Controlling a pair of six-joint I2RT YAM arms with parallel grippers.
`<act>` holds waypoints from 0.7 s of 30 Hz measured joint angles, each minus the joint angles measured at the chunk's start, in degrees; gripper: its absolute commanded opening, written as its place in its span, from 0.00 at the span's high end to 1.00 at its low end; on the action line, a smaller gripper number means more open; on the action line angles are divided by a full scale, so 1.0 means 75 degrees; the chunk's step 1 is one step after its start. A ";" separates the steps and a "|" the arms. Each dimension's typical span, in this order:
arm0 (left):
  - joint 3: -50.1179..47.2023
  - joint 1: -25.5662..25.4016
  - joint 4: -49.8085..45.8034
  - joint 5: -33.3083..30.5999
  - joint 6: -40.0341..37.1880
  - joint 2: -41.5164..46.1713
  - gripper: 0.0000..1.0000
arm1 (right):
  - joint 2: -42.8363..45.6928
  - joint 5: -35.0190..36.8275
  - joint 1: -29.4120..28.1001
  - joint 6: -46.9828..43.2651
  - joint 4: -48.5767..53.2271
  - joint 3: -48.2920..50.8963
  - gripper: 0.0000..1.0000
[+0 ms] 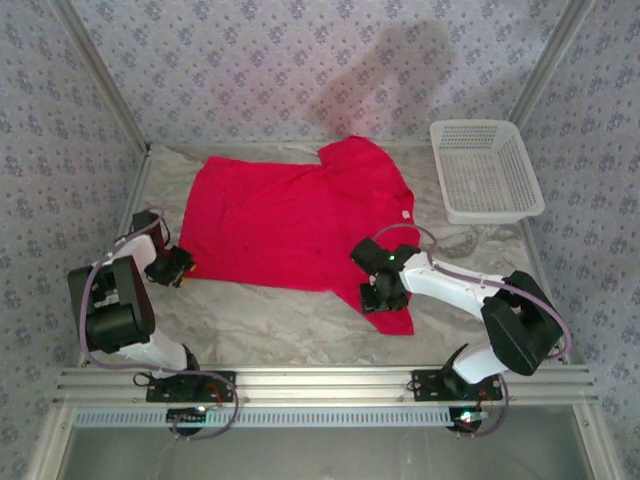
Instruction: Fold the inside-out t-shirt
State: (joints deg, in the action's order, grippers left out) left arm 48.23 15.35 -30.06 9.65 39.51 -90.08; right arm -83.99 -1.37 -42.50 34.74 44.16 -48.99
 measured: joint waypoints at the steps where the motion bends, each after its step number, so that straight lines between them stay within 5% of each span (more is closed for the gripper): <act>1: 0.0032 0.0000 0.0012 0.0000 0.0000 -0.0003 0.67 | 0.0038 0.0000 0.0099 0.0058 0.0000 0.0067 0.54; 6: 0.0221 0.0076 0.0012 -0.0006 -0.0047 0.0192 0.58 | 0.0831 -0.0052 0.0868 0.0315 0.0114 0.0545 0.49; 21: 0.0510 0.0388 0.0000 0.0207 -0.0003 0.0321 0.63 | 0.1443 -0.0723 0.2261 0.0221 0.0108 0.0962 0.44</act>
State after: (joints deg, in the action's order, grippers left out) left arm 52.05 18.26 -30.06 11.20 39.48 -87.68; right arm -73.17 -6.79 -25.54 36.40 44.97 -41.78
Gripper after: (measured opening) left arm 0.386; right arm 0.556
